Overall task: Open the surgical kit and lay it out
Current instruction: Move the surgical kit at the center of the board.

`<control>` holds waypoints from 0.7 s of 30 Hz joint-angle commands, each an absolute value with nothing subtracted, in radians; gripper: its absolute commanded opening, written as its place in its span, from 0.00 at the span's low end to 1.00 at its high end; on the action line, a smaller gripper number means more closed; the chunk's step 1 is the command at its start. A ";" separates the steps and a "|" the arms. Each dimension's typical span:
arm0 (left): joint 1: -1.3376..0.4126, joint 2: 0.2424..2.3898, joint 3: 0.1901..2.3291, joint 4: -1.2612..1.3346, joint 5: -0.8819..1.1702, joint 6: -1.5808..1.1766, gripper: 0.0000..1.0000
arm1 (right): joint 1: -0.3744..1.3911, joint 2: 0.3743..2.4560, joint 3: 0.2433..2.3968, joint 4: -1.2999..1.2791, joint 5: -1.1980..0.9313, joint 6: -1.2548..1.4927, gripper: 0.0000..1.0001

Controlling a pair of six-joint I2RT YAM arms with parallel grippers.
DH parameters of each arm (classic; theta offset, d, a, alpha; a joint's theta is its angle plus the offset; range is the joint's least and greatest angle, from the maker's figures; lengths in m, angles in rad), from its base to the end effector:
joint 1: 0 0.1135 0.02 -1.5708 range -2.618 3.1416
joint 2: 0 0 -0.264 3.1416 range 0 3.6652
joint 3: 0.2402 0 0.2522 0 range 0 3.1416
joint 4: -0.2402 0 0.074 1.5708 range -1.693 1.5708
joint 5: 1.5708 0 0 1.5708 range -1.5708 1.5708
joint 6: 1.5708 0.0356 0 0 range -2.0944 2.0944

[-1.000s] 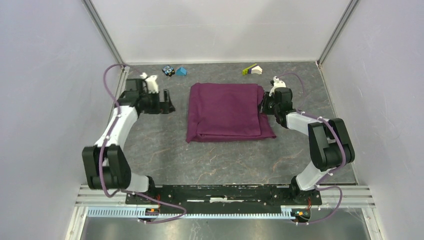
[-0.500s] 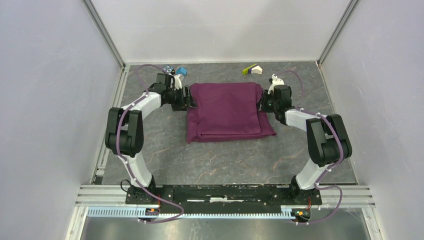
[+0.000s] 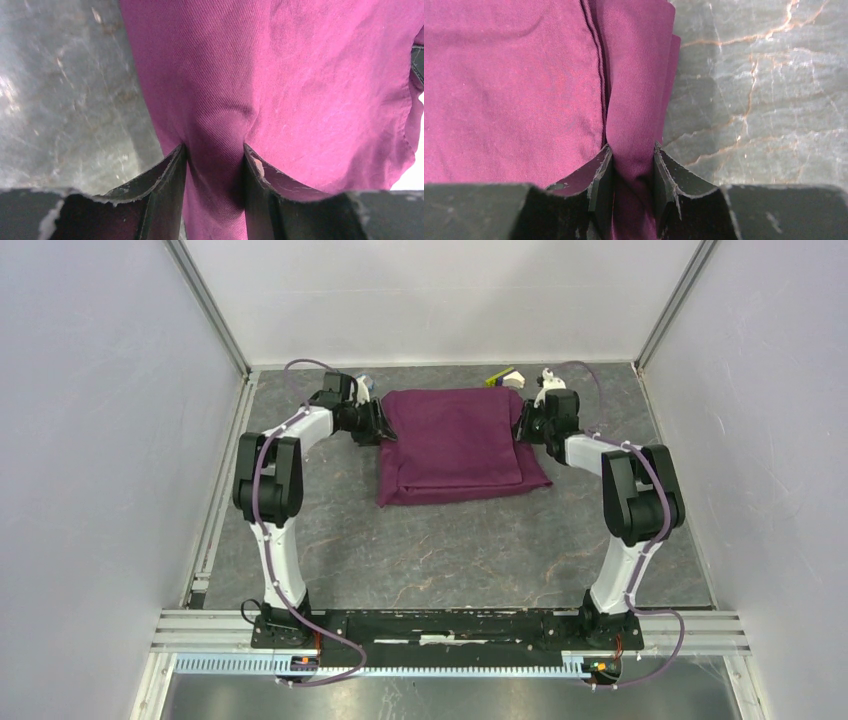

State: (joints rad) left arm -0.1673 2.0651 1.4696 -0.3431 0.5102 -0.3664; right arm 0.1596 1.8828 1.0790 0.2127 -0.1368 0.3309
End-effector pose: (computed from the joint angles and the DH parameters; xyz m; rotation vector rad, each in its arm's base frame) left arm 0.4347 -0.0910 0.1734 -0.0368 2.5433 -0.8561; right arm 0.3990 0.0691 0.1691 0.1075 2.1847 0.4282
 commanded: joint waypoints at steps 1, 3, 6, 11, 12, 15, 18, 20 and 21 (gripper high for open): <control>-0.183 2.126 1.614 -0.301 0.558 -0.432 0.48 | 0.177 1.952 1.166 0.144 -0.197 0.327 0.35; -0.183 2.151 1.661 -0.315 0.552 -0.436 0.49 | 0.178 1.974 1.194 0.142 -0.213 0.320 0.36; -0.182 2.181 1.705 -0.316 0.552 -0.448 0.50 | 0.178 2.021 1.271 0.101 -0.244 0.303 0.38; -0.184 2.220 1.754 -0.328 0.553 -0.452 0.49 | 0.178 2.048 1.284 0.103 -0.246 0.294 0.38; -0.184 2.222 1.757 -0.325 0.549 -0.453 0.50 | 0.178 2.050 1.287 0.101 -0.245 0.291 0.39; -0.183 2.230 1.775 -0.327 0.536 -0.443 0.50 | 0.177 2.061 1.300 0.102 -0.245 0.282 0.40; -0.184 2.242 1.792 -0.336 0.541 -0.444 0.50 | 0.177 2.077 1.329 0.090 -0.254 0.275 0.40; -0.185 2.244 1.794 -0.335 0.545 -0.448 0.50 | 0.177 2.083 1.344 0.084 -0.256 0.269 0.40; -0.184 2.246 1.796 -0.336 0.543 -0.447 0.50 | 0.178 2.082 1.348 0.082 -0.253 0.266 0.41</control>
State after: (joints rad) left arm -0.1566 2.2322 1.7382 -0.3954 0.4767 -0.3923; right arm 0.1482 2.0369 1.3025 0.1219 -0.1658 0.2790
